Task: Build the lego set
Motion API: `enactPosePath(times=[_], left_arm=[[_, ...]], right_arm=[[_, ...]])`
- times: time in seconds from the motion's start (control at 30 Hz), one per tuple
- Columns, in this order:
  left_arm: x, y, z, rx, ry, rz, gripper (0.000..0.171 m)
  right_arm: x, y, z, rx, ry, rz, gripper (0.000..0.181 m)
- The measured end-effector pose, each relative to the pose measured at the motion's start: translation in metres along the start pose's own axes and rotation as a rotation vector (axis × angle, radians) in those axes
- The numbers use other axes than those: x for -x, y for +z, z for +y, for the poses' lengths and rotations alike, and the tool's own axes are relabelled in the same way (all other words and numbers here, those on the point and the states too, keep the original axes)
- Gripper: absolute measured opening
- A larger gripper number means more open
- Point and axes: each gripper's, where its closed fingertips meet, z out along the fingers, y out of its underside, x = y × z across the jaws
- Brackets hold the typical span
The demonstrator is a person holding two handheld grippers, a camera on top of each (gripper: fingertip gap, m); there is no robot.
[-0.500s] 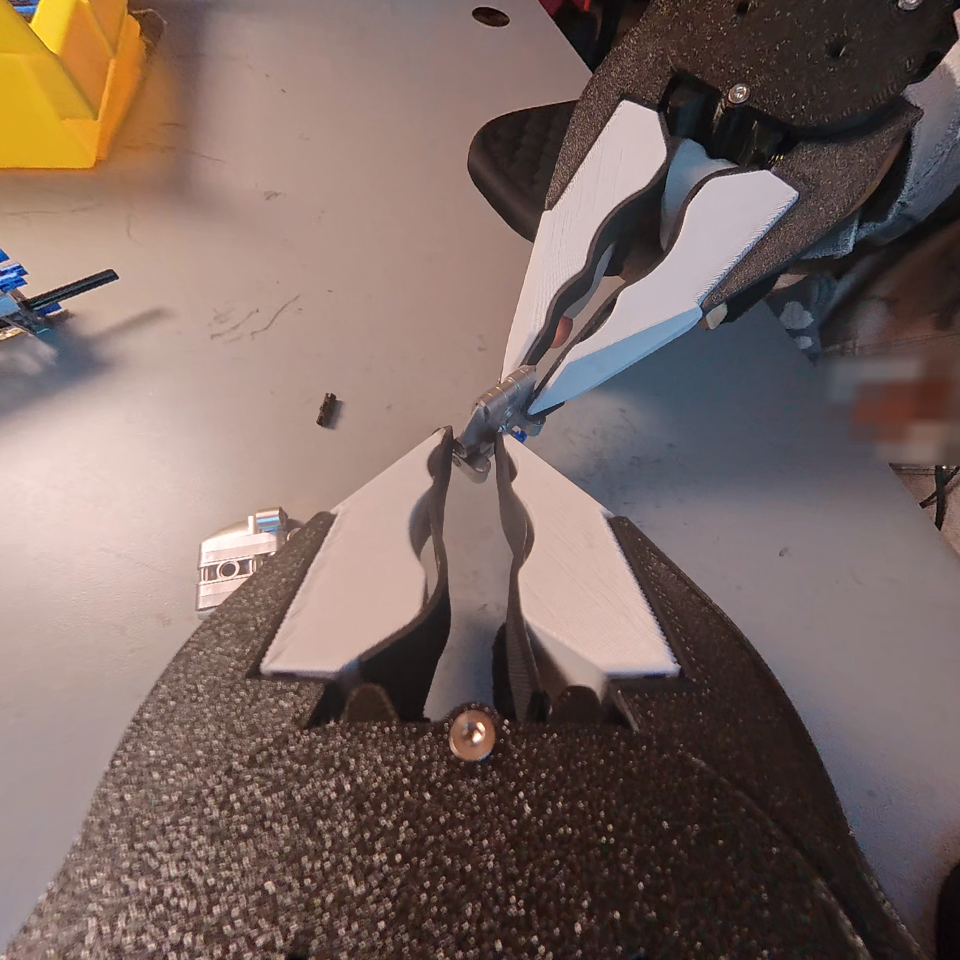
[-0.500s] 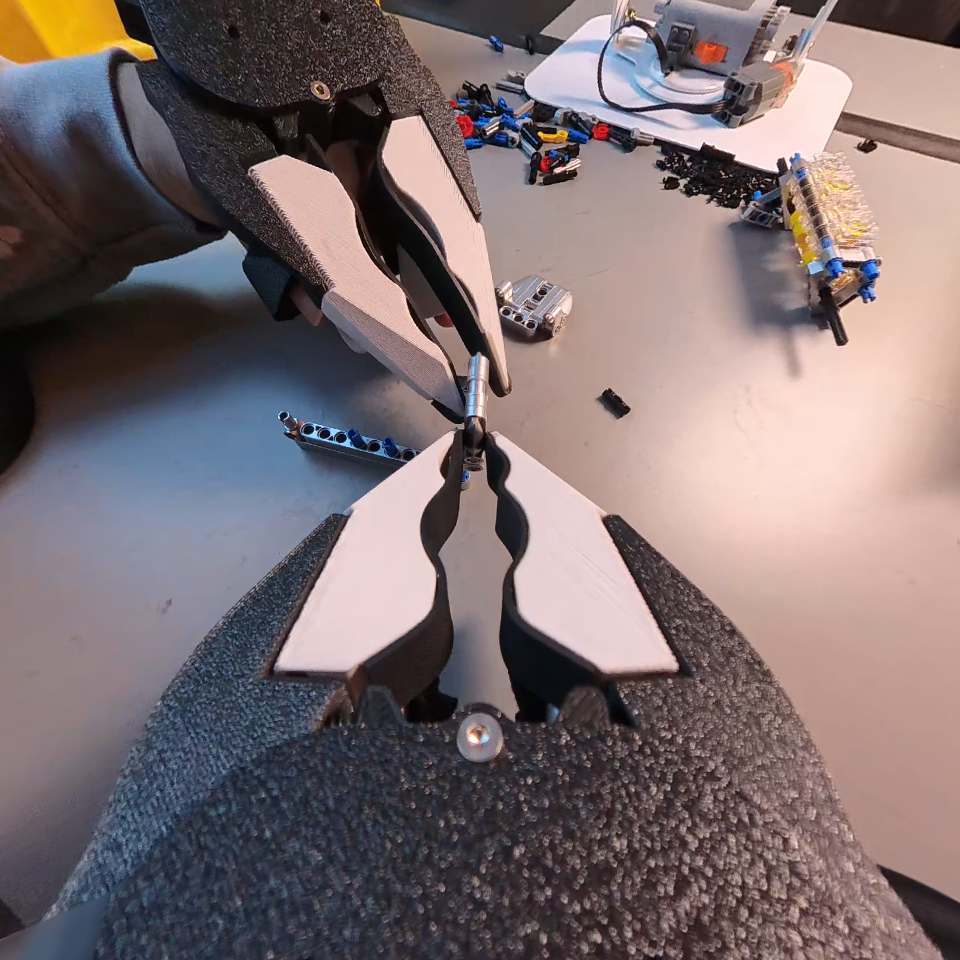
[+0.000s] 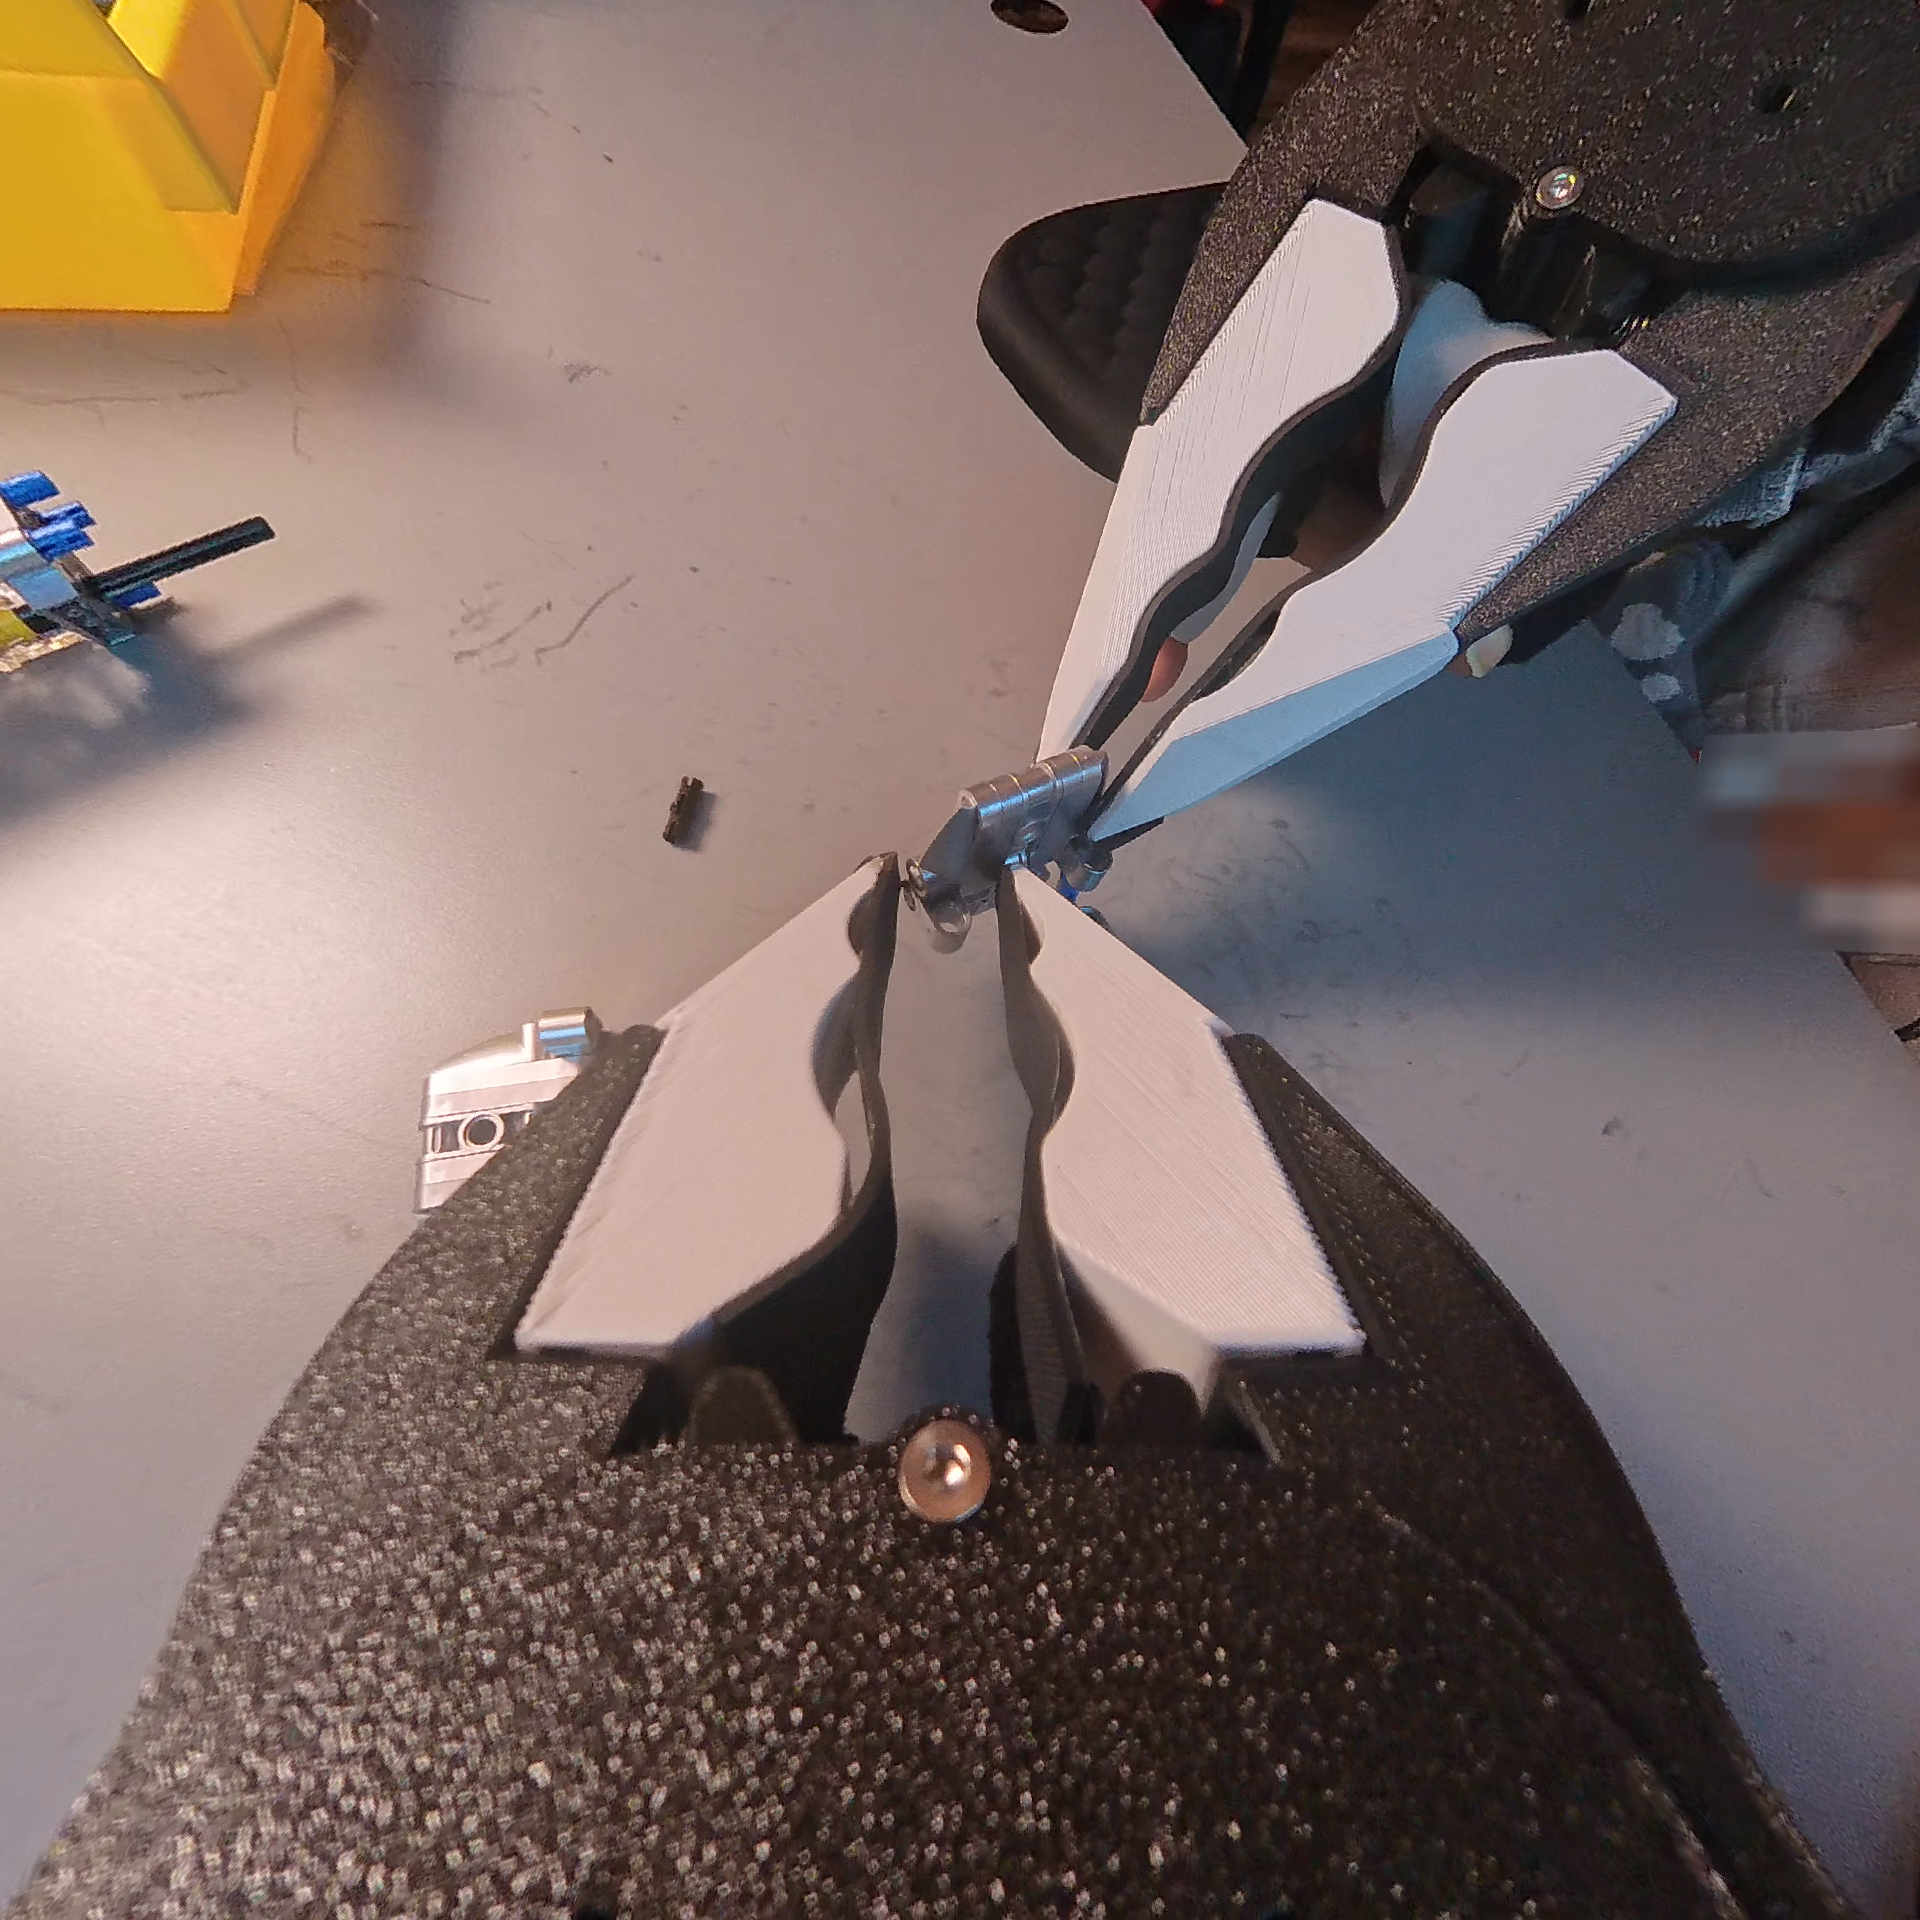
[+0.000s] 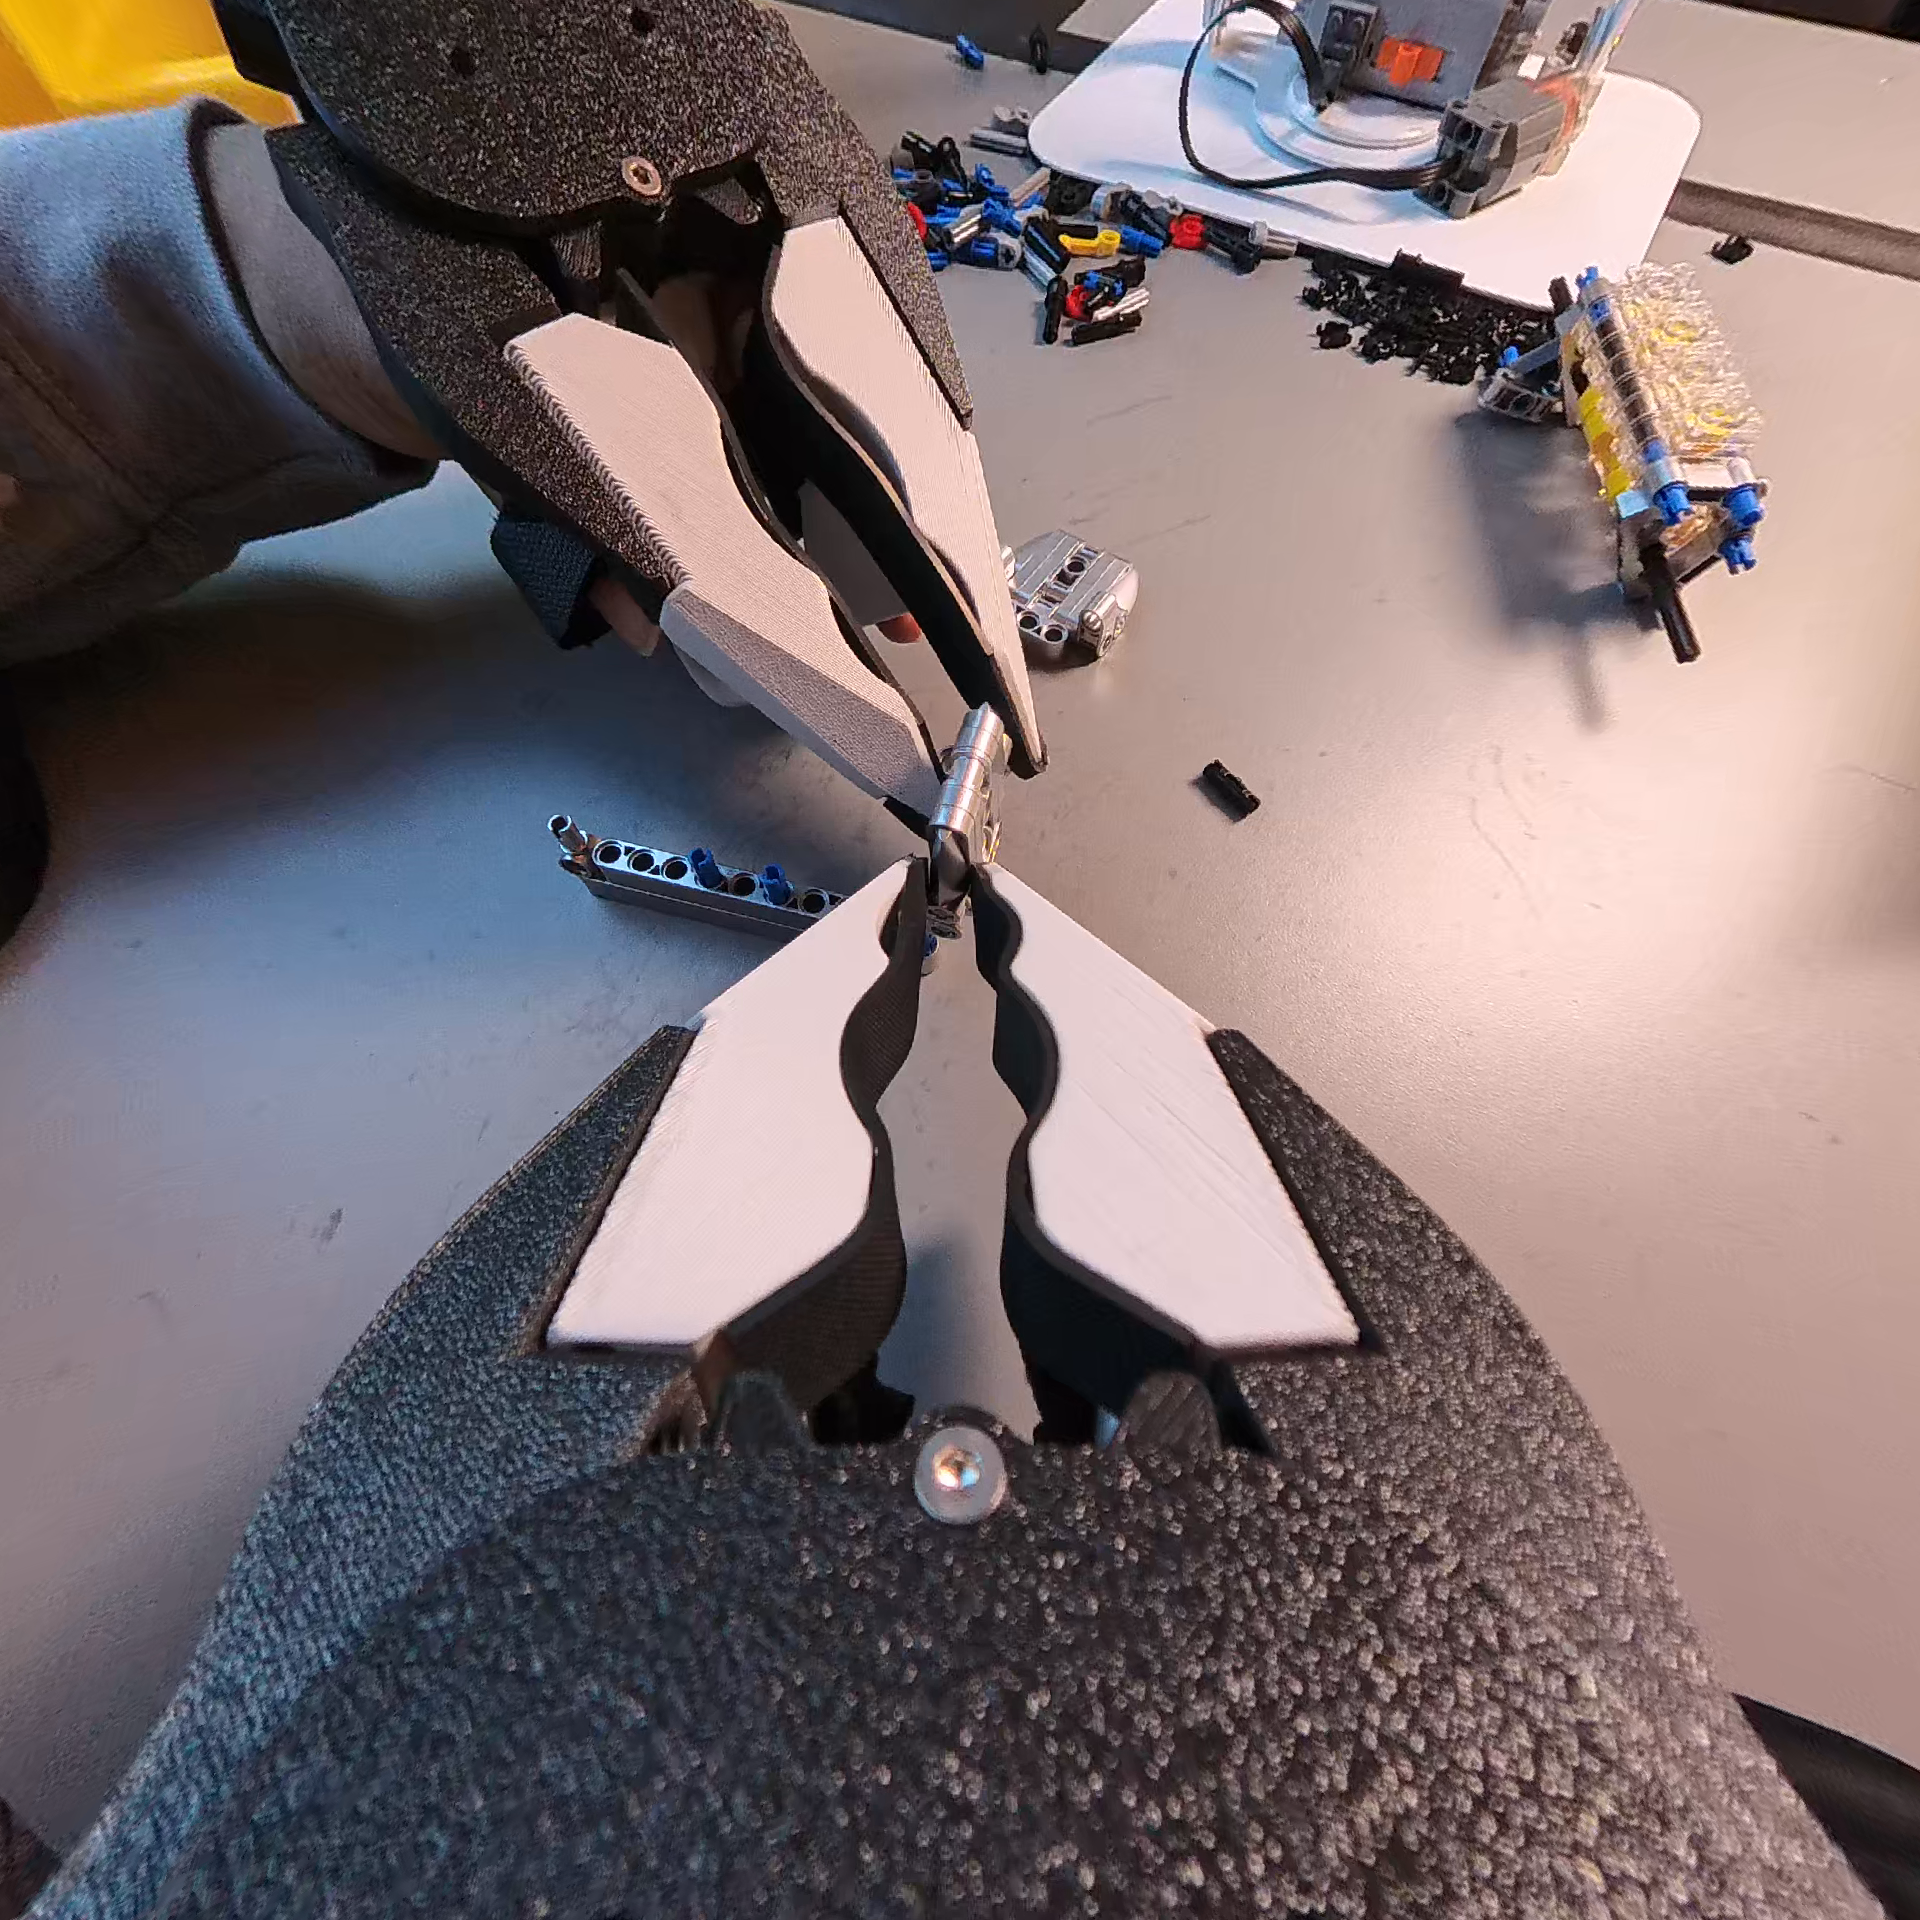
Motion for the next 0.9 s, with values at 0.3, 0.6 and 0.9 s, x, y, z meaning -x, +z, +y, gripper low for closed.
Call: enactPosePath(times=[0.3,0.6,0.9], left_arm=[[0.001,0.001,0.004,0.024,-0.004,-0.017,0.015],[-0.005,0.005,0.009,0.067,0.063,-0.040,0.014],[-0.003,0.004,0.011,0.112,0.142,-0.109,0.013]], right_arm=[[-0.002,0.003,0.001,0.041,-0.016,-0.019,0.007],[0.002,0.002,0.012,0.079,-0.101,-0.005,0.007],[0.002,-0.002,0.017,0.069,-0.138,0.001,0.007]])
